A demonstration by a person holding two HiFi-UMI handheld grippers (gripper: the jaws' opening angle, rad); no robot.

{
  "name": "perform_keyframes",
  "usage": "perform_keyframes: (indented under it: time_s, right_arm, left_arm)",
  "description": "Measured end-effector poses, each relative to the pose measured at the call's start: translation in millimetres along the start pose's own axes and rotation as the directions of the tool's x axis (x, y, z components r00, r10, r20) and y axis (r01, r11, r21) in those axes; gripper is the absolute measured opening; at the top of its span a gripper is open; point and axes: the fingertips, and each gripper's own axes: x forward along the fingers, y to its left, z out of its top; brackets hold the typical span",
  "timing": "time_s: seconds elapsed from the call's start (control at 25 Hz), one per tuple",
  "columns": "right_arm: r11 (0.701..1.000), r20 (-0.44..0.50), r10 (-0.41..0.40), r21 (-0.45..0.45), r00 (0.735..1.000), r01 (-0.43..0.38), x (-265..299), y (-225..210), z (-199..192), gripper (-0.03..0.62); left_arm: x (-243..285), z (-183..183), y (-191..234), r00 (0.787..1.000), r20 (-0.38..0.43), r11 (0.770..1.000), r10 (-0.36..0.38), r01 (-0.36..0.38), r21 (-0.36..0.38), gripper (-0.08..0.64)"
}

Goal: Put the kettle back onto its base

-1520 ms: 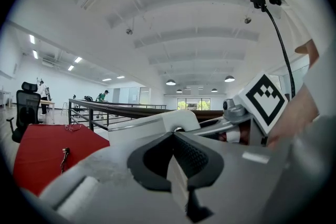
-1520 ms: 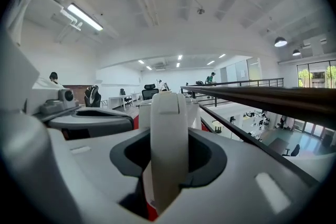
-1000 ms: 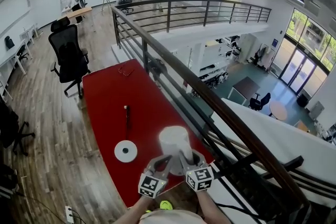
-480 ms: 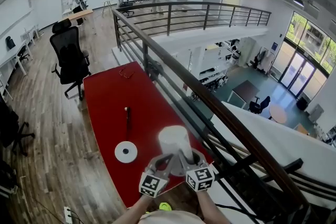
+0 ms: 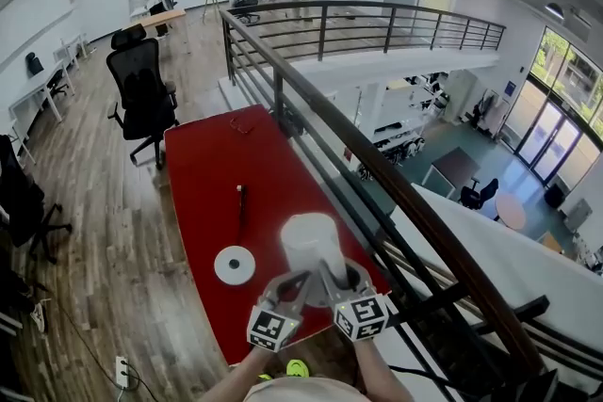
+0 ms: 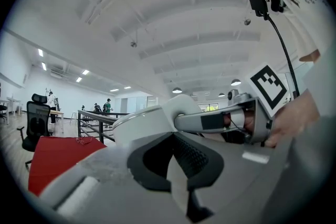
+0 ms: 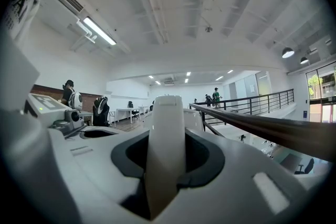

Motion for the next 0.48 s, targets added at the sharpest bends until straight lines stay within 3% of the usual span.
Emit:
perform_keyframes:
  time_s: [0.48]
  right_arm:
    - [0.994,0.015,0.108,-0.021,0.994,-0.108,26.7,34.3,14.6,0.12]
  left_arm:
    - [-21.0,16.9,32.9,0.993,0.017,0.993,0.119,-0.119,0.016,0.005]
